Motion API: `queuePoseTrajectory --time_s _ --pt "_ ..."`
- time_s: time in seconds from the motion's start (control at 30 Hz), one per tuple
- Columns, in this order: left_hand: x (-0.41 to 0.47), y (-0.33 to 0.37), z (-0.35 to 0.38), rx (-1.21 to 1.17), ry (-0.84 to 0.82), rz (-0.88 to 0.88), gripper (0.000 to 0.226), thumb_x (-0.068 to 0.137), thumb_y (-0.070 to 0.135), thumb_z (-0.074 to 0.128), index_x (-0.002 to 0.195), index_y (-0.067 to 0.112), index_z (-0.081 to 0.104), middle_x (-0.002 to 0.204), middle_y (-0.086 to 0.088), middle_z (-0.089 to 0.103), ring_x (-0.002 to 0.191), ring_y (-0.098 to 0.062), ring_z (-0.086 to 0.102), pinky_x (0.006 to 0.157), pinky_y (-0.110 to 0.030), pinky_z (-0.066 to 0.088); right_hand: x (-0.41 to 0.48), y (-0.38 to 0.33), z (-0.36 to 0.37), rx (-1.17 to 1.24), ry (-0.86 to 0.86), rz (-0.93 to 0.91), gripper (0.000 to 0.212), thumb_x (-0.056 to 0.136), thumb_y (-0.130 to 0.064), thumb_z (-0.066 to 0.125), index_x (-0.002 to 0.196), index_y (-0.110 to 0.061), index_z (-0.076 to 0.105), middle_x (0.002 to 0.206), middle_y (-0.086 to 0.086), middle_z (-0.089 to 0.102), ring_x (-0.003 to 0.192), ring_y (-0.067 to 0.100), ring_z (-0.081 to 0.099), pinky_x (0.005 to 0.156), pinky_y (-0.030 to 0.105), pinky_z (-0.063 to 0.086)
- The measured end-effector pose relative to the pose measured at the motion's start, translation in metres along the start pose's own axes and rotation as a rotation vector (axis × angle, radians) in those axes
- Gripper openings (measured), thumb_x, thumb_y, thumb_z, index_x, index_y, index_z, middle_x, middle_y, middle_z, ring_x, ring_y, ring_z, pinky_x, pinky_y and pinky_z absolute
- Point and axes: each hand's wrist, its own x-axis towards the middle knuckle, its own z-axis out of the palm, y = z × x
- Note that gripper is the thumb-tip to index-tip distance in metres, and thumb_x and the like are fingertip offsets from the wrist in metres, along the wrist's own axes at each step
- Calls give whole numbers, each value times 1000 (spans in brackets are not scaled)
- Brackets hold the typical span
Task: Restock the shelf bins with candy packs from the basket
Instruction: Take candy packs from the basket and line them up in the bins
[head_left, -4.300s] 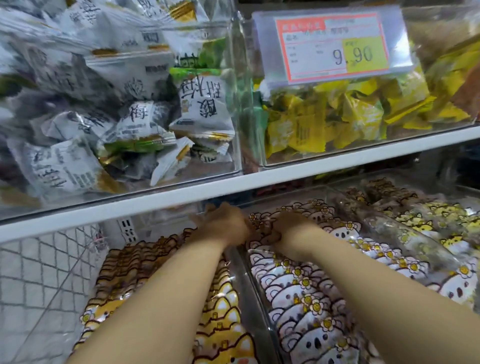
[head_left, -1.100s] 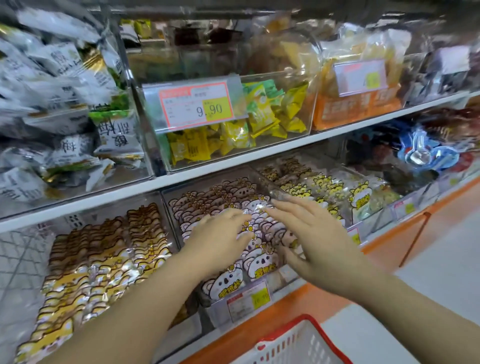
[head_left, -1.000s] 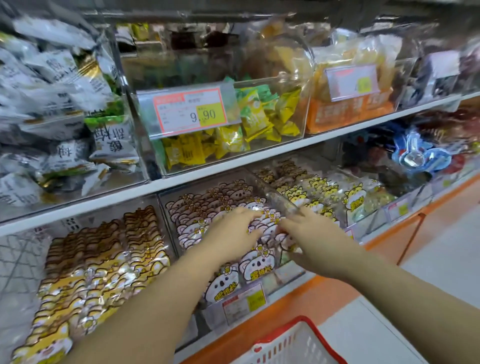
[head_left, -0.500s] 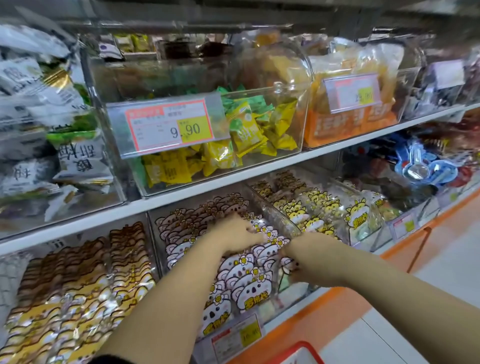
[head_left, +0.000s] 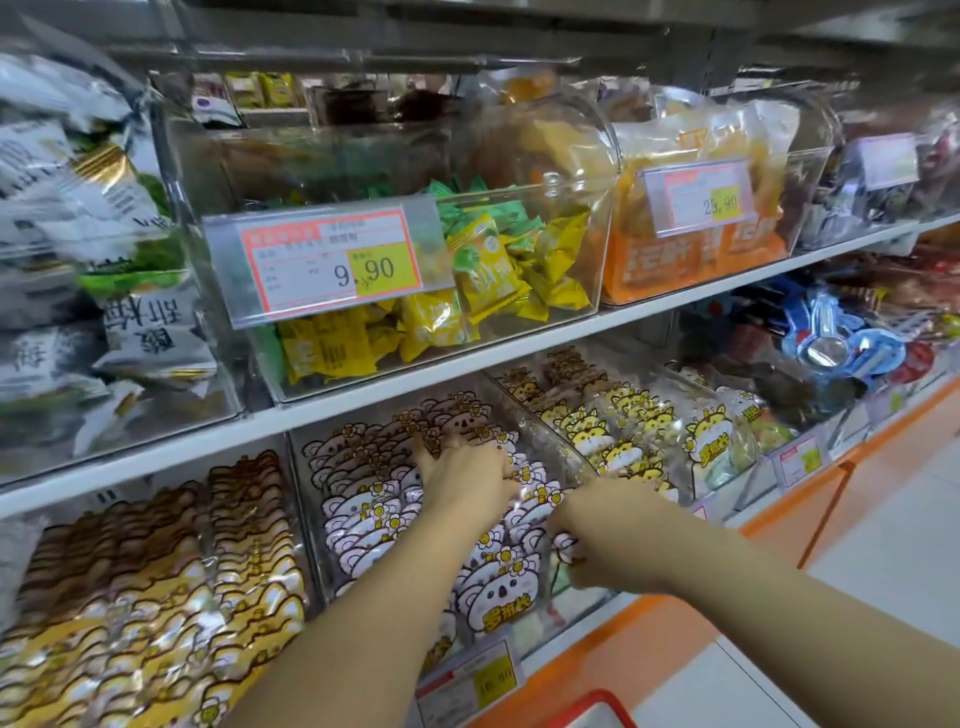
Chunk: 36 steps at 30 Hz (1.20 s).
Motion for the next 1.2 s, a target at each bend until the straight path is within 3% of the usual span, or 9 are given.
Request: queuePoseTrajectory --time_s 0.1,0.23,0.5,0.6,0.7,0.8,0.93,1.1,1.2 --pt "-12 -1 0 -37 74 36 40 96 44 61 64 24 46 100 4 70 134 -25 42 118 -64 5 -12 1 19 47 90 11 15 89 -24 54 101 -20 61 98 2 66 93 27 62 71 32 51" --pt "-22 0 1 24 146 54 25 98 46 57 85 28 68 113 7 71 134 -21 42 120 -58 9 -21 0 39 105 182 -11 27 94 -33 57 121 -30 59 118 -9 61 112 18 57 86 36 52" --pt "-3 -18 -11 -173 97 98 40 103 48 40 140 36 50 136 3 52 110 -20 62 98 -42 49 3 10 8 142 -39 -59 18 91 -32 62 103 -20 56 108 2 63 99 25 60 76 33 48" --pt "5 -32 -8 -36 49 39 48 103 53 31 149 41 36 159 6 30 135 -23 47 115 -59 31 7 16 -5 462 20 -53 41 85 -60 62 109 -28 62 104 -8 66 92 15 61 78 34 52" --pt "14 -37 -5 27 -161 30 50 103 53 16 143 41 45 161 1 29 148 -28 25 117 -68 12 19 8 -1 350 280 -5 66 86 -77 35 128 -31 57 121 -7 59 112 15 52 93 39 48" --pt "15 -38 -9 32 -274 86 47 95 50 19 113 36 60 139 -7 55 131 -32 45 108 -64 34 40 -1 -4 318 215 18 69 90 -68 17 129 -28 58 126 0 60 119 23 52 98 42 45" --pt "21 -52 -28 -329 -190 69 27 108 30 38 114 27 64 90 2 64 72 -15 60 66 -31 53 81 14 -24 347 87 62 31 96 -21 47 120 -18 65 120 7 67 105 28 63 92 40 53" --pt "45 -74 -19 -139 159 40 46 100 19 50 142 38 49 140 3 58 123 -22 58 99 -40 50 130 15 -23 228 131 46 42 95 -1 44 137 -3 50 133 19 57 115 33 59 87 33 46" --pt "52 -78 -12 -71 96 14 48 101 20 46 142 46 46 132 0 64 107 -23 66 82 -36 52 153 7 -14 211 103 28 34 96 -3 44 127 -3 57 136 20 53 117 32 57 95 33 49"
